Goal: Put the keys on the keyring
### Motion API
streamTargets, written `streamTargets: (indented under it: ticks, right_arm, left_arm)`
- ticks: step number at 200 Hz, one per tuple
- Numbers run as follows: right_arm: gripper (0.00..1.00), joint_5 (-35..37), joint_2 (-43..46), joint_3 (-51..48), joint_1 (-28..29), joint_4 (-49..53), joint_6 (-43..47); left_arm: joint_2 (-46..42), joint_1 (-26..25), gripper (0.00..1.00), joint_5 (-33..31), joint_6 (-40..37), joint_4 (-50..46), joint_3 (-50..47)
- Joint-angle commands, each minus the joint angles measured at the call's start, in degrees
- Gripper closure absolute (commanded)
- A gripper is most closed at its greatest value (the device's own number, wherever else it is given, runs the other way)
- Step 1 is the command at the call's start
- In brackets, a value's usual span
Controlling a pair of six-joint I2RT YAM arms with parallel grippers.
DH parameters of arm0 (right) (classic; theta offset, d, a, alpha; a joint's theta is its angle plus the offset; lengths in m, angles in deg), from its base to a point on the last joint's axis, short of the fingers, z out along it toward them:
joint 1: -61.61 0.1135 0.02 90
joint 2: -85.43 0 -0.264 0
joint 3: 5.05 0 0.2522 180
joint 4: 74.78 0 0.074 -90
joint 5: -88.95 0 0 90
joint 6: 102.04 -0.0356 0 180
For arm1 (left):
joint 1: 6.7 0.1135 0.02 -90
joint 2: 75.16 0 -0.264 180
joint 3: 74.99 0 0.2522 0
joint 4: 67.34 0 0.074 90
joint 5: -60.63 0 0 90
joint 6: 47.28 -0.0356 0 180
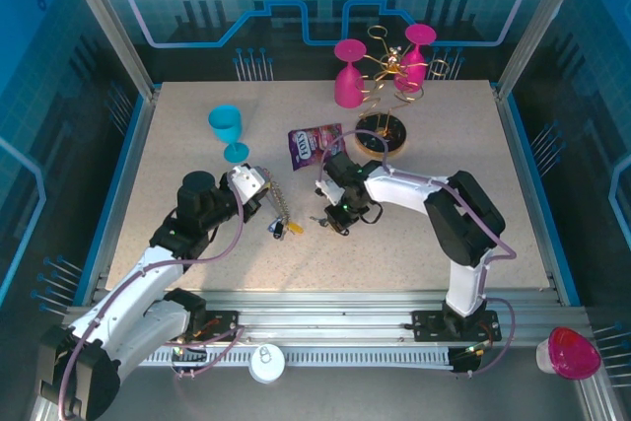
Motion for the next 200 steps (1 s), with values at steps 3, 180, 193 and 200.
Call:
streamTargets:
  ticks: [3, 180, 193, 200]
  right_arm:
    - [1.00, 5.46, 6.27, -2.46, -0.69, 1.94, -0.26]
    - [1.00, -10.49, 23.86, -13.61, -0.51, -14.95, 16.86]
    - [1.00, -13.10, 25.86, -14.34, -0.42, -16.14, 19.60]
    - [1.00, -14.34, 26.85, -14.64, -0.42, -16.40, 21.01]
  left_arm:
    - [-1.74, -0.06, 1.00, 0.00, -1.19, 2.95, -0.42]
    - [-0.23, -0.59, 1.00, 16.41, -2.99, 2.36, 0.19]
    - [-0.23, -1.17, 1.00, 18.94, -3.75, 2.01, 0.36]
    - [-0.20, -1.65, 1.00, 20.19, -4.52, 1.46, 0.54]
